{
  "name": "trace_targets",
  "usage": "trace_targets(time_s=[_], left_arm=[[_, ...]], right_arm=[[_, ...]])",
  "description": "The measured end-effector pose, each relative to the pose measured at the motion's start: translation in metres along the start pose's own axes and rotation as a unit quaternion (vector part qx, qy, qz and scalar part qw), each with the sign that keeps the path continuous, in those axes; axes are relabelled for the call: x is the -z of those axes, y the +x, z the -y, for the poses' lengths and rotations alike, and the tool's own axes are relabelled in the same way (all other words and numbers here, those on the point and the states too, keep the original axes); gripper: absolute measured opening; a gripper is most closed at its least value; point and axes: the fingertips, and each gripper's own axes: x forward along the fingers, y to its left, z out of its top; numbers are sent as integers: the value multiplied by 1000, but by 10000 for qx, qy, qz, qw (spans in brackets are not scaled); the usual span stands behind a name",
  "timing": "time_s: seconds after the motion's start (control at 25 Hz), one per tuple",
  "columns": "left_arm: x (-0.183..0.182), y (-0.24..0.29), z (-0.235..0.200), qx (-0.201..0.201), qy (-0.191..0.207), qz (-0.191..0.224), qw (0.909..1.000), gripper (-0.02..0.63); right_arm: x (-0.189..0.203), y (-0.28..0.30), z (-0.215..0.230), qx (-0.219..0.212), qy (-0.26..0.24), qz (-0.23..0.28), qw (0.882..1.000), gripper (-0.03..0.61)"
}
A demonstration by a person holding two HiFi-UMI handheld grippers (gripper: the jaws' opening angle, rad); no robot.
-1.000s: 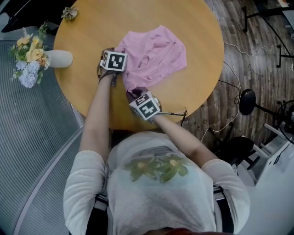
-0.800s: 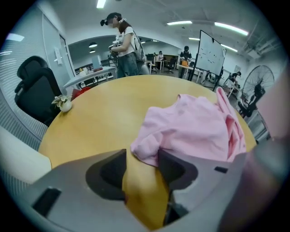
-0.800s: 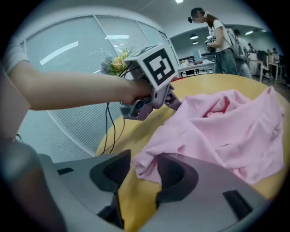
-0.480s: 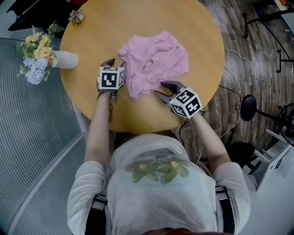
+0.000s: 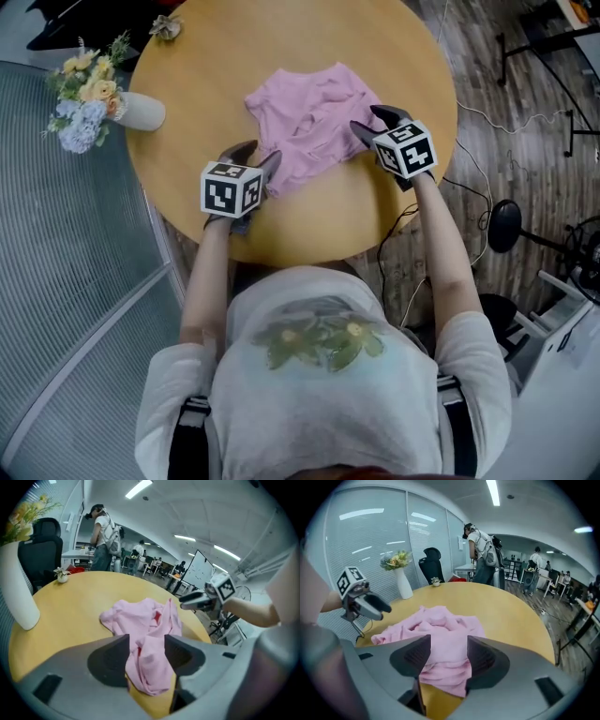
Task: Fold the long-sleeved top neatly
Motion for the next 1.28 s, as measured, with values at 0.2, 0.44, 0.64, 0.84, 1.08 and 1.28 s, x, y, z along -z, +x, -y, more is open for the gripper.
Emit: trace_targets(time_s=[0.2, 0.44, 0.64, 0.84, 1.08, 1.28], left_arm=[[40, 22, 35, 231, 409, -594, 9971, 224], [35, 40, 11, -598, 44, -287, 9978, 224], [41, 54, 6, -569, 502, -699, 9947, 180], [34, 22, 5, -362, 390, -374, 9979, 58], [41, -22, 3, -341, 773, -196, 9962, 54], [76, -45, -1, -187, 907, -437, 9947, 54]], right_arm=[[-18, 30, 34, 499, -72, -160, 9986, 238], [1, 43, 39, 636, 215, -428, 9968, 233], [9, 14, 36, 864, 150, -276, 9958, 35], [33, -37, 21, 760, 378, -23, 9964, 34], [97, -77, -27, 427, 929, -80, 9947, 34], [141, -84, -90, 167, 975, -447, 9941, 34]])
